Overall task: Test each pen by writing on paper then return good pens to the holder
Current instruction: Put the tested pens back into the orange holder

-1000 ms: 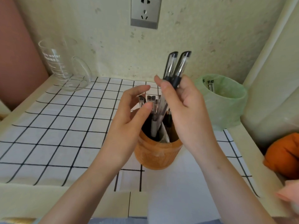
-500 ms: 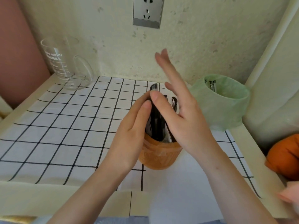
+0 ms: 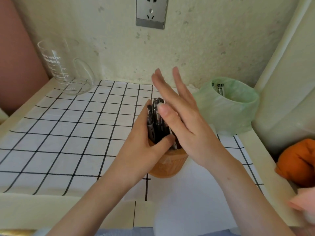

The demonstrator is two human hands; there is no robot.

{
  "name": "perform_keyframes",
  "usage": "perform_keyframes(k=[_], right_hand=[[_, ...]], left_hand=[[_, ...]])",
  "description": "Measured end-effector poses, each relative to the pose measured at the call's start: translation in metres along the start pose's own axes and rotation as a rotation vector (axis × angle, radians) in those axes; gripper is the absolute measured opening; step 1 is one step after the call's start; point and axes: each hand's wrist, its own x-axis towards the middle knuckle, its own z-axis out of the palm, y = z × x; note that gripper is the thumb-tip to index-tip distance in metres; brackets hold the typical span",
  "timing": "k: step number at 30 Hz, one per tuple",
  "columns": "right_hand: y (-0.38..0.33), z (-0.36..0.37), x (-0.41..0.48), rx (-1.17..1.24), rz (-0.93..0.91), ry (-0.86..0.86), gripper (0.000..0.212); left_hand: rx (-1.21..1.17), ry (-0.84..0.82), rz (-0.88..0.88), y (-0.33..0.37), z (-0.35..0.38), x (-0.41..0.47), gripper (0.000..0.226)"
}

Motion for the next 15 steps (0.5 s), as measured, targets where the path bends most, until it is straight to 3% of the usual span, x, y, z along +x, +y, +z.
perform_keyframes(k=[4,8,10,13,15], right_hand=[[0.005,0.003,-0.002,-0.193,-0.032,-0.051,0.045],[0.004,-0.001,-0.001,-0.023,0.044,-0.07,0.046],[0.003,-0.006,-0.003,0.14,0.109,0.008,0.052],[0.004,-0.02,-0.007,0.27,0.252,0.11,0.054],[0.014,-0.031,-0.013,0.32,0.406,0.006,0.063]], left_hand=[[0.064,-0.002,-0.104,-0.004,-0.001,0.003,0.035],[0.078,-0.099,-0.182,-0.003,-0.008,0.003,0.04],[0.057,-0.183,-0.191,-0.003,-0.013,0.005,0.057],[0.082,-0.311,-0.224,-0.012,-0.022,0.007,0.105],[0.145,-0.355,-0.271,-0.019,-0.026,0.006,0.118]])
